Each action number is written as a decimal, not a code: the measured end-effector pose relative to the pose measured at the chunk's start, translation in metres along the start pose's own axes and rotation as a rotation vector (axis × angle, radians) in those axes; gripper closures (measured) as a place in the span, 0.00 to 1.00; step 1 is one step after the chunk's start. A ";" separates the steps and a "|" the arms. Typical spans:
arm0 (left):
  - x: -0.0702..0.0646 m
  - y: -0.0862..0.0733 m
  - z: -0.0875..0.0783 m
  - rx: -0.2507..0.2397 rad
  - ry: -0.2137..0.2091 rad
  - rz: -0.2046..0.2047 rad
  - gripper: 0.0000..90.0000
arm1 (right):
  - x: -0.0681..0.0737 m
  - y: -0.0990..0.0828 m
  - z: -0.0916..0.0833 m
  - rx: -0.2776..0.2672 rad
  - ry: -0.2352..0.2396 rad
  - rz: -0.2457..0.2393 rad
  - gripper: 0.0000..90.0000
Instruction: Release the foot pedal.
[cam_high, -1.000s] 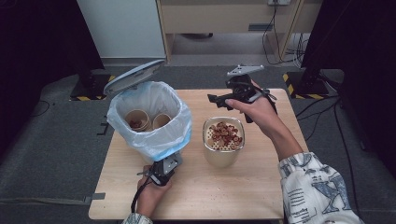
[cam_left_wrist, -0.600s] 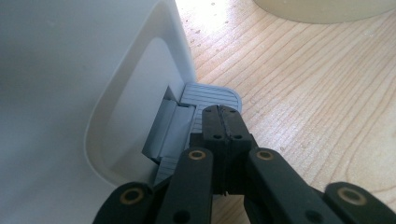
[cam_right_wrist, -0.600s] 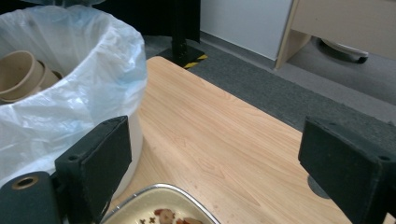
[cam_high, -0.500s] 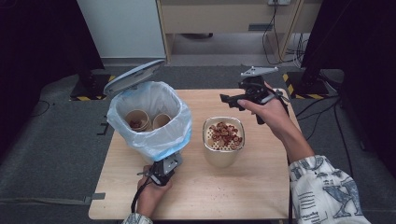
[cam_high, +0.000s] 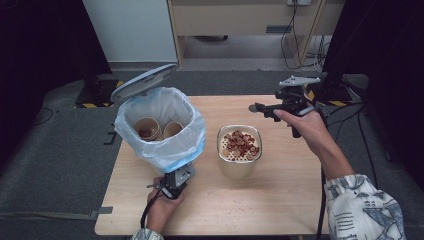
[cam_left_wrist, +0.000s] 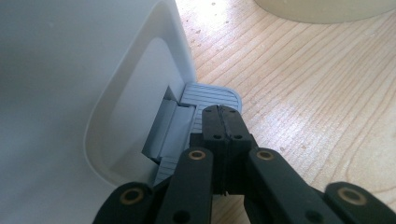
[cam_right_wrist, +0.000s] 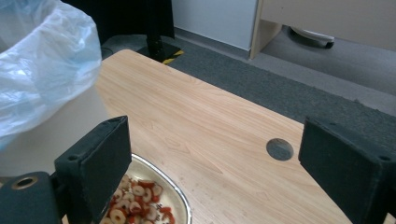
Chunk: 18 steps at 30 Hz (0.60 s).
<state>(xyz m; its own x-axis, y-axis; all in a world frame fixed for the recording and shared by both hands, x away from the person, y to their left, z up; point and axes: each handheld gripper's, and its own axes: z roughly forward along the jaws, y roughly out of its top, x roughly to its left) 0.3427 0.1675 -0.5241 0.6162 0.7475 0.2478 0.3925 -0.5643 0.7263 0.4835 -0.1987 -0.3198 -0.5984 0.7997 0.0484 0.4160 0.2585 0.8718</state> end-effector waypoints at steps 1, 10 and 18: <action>0.000 0.000 0.000 0.000 0.001 0.001 0.99 | -0.002 -0.001 -0.001 0.001 -0.005 0.001 0.11; -0.017 0.007 -0.019 -0.041 0.040 -0.021 0.63 | -0.013 -0.013 -0.008 0.016 -0.043 0.020 0.11; -0.032 0.016 -0.019 -0.070 -0.026 -0.008 0.51 | -0.027 -0.027 -0.010 0.023 -0.092 0.050 0.10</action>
<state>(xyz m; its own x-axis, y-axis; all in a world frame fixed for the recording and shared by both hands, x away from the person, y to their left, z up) 0.3160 0.1411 -0.5086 0.6310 0.7421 0.2261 0.3490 -0.5319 0.7715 0.4814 -0.2329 -0.3397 -0.5116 0.8580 0.0454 0.4601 0.2290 0.8578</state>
